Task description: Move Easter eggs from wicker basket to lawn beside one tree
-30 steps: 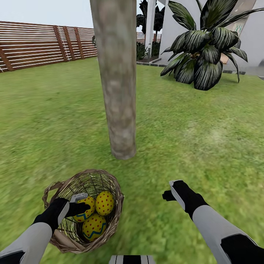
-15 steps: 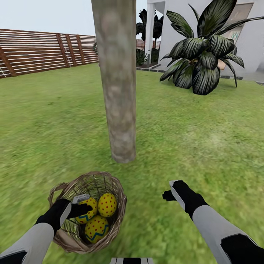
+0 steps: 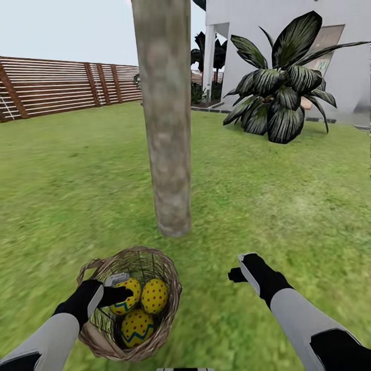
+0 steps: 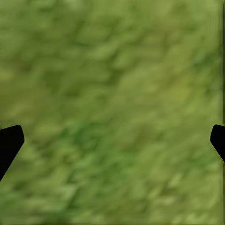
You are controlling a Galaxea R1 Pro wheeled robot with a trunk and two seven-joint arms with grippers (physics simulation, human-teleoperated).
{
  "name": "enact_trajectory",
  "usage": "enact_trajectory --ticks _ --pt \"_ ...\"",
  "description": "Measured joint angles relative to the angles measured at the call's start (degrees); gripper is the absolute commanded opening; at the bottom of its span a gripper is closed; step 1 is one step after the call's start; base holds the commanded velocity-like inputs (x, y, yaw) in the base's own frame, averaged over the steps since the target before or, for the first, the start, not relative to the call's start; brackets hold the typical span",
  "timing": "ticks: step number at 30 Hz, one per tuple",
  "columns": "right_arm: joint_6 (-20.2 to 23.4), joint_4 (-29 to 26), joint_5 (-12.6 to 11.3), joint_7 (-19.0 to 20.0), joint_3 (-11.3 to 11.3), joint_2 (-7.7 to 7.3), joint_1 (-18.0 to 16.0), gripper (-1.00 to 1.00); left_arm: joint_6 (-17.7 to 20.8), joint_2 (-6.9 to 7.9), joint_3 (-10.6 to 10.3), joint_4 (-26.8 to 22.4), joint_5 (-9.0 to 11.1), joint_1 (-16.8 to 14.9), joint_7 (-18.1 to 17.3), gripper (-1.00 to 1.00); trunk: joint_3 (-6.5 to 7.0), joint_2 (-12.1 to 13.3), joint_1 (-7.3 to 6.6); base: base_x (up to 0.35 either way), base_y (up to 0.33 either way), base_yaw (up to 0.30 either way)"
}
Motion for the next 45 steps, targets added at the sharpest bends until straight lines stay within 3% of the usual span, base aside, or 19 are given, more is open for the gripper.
enact_trajectory --ticks 21,38,45 --pt "0.0 0.0 -0.1 0.0 -0.1 -0.07 0.0 1.00 0.1 -0.16 0.0 1.3 -0.1 0.0 0.0 -1.00 4.66 0.3 -0.54 0.000 0.000 0.000" --pt "-0.1 2.5 0.0 0.0 -0.1 -0.08 0.0 1.00 -0.4 -0.50 0.0 1.3 -0.2 0.0 0.0 -1.00 4.66 0.3 -0.54 0.000 0.000 0.000" --pt "-0.1 2.5 0.0 0.0 -0.1 -0.09 0.0 1.00 -0.1 -0.59 -0.1 1.3 -0.2 0.0 0.1 -1.00 6.21 0.4 -0.72 0.000 0.000 0.000"
